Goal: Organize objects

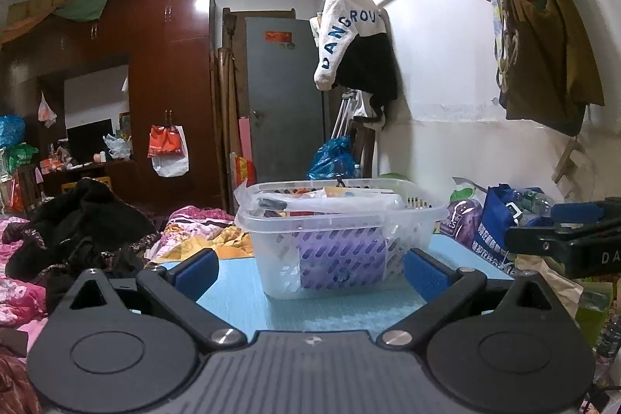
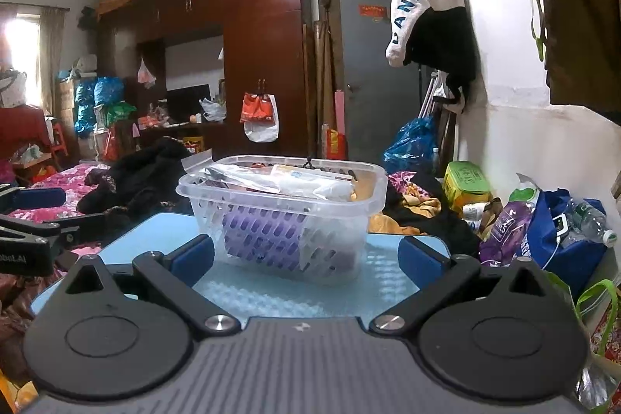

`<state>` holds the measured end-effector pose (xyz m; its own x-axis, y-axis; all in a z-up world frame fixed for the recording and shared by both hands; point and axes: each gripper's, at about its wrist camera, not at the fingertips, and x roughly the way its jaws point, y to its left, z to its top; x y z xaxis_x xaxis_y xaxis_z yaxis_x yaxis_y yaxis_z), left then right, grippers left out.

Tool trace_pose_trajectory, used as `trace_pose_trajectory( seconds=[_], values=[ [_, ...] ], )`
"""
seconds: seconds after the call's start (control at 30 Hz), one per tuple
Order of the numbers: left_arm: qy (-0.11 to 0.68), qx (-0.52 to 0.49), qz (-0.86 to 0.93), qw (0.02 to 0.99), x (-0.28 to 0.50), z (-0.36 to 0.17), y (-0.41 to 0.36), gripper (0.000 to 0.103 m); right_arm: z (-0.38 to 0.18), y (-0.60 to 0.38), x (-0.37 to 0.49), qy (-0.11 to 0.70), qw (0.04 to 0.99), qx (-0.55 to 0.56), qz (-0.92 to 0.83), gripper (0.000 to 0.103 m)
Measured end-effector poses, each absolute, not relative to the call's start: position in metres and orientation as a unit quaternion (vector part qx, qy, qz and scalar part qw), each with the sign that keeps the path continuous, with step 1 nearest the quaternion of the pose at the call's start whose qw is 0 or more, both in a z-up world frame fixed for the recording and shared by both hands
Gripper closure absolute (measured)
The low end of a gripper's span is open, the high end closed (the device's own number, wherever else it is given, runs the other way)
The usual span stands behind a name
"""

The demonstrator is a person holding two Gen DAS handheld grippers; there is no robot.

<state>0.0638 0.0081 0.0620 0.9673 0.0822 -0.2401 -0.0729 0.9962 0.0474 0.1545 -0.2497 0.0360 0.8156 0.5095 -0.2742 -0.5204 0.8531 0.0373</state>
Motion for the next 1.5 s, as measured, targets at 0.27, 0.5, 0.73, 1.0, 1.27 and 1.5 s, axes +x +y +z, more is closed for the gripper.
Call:
trace_pose_trajectory(
  seconds=[0.27, 0.5, 0.73, 1.0, 1.27, 1.5],
  values=[
    [0.129, 0.025, 0.034, 0.991, 0.067, 0.059, 0.002, 0.001, 0.031, -0.255, 0.157, 0.146, 0.951, -0.011, 0.271, 0.0],
    [0.132, 0.022, 0.033, 0.99, 0.07, 0.057, 0.001, 0.001, 0.03, -0.257, 0.158, 0.148, 0.951, -0.009, 0.273, 0.0],
    [0.136, 0.023, 0.032, 0.99, 0.072, 0.056, -0.002, 0.001, 0.029, -0.256, 0.156, 0.147, 0.951, -0.011, 0.274, 0.0],
    [0.136, 0.022, 0.03, 0.99, 0.073, 0.055, -0.004, 0.001, 0.028, -0.256, 0.156, 0.147, 0.95, -0.011, 0.274, 0.0],
    [0.137, 0.023, 0.029, 0.99, 0.076, 0.054, -0.007, 0.001, 0.029, -0.256, 0.155, 0.147, 0.95, -0.011, 0.275, 0.0],
    [0.135, 0.024, 0.026, 0.99, 0.077, 0.054, -0.011, 0.001, 0.027, -0.256, 0.157, 0.145, 0.95, -0.015, 0.275, 0.0]
  ],
)
